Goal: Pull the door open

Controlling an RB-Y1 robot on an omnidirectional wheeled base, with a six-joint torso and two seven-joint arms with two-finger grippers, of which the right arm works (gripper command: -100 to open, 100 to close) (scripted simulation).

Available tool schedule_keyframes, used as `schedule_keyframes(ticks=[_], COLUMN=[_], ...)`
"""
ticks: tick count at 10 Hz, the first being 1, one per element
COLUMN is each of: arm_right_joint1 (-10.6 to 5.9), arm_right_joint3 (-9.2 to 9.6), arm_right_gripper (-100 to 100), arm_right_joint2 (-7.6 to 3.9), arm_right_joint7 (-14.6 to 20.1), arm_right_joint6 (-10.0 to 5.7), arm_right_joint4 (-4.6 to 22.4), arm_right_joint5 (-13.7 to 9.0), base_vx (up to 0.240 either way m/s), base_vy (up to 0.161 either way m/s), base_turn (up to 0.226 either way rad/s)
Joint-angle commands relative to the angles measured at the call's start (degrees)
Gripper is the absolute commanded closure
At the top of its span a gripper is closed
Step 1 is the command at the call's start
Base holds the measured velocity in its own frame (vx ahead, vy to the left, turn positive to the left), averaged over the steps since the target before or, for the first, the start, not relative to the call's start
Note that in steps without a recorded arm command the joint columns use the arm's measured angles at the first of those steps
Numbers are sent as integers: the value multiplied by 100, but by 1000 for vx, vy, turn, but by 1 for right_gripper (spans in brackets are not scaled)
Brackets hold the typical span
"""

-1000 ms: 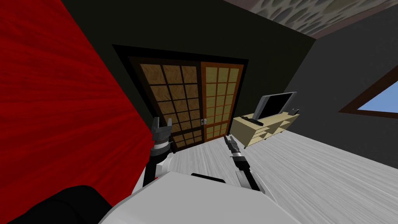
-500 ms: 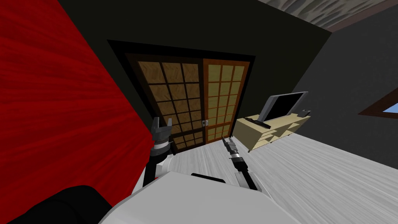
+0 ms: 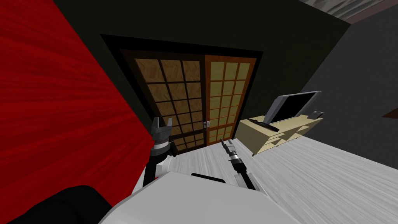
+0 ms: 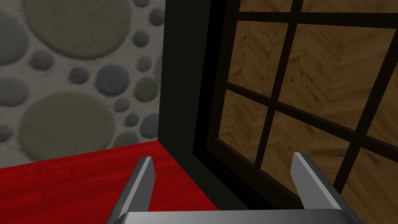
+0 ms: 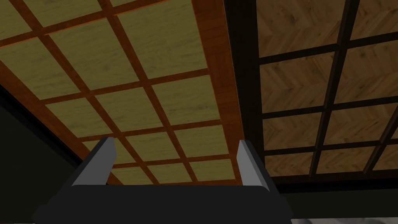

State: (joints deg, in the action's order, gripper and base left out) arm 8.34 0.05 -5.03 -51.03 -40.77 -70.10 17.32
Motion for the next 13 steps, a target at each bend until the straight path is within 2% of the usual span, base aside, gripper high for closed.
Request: schedule_keyframes(ticks=[1, 8, 13], arm_right_joint1=[-103, -393, -571], arm_right_joint3=[-8, -5, -2], arm_right_gripper=[-100, -100, -100], arm_right_joint2=[9, 46, 85], arm_right_joint7=[-188, -871, -1284], arm_right_joint6=[-80, -329, -480], arm_right_joint4=[267, 1138, 1662], arm_right_joint5=[46, 242, 360], base_vx=[102, 108, 105], base_vy=[14, 28, 12], base_turn=[34, 33, 22])
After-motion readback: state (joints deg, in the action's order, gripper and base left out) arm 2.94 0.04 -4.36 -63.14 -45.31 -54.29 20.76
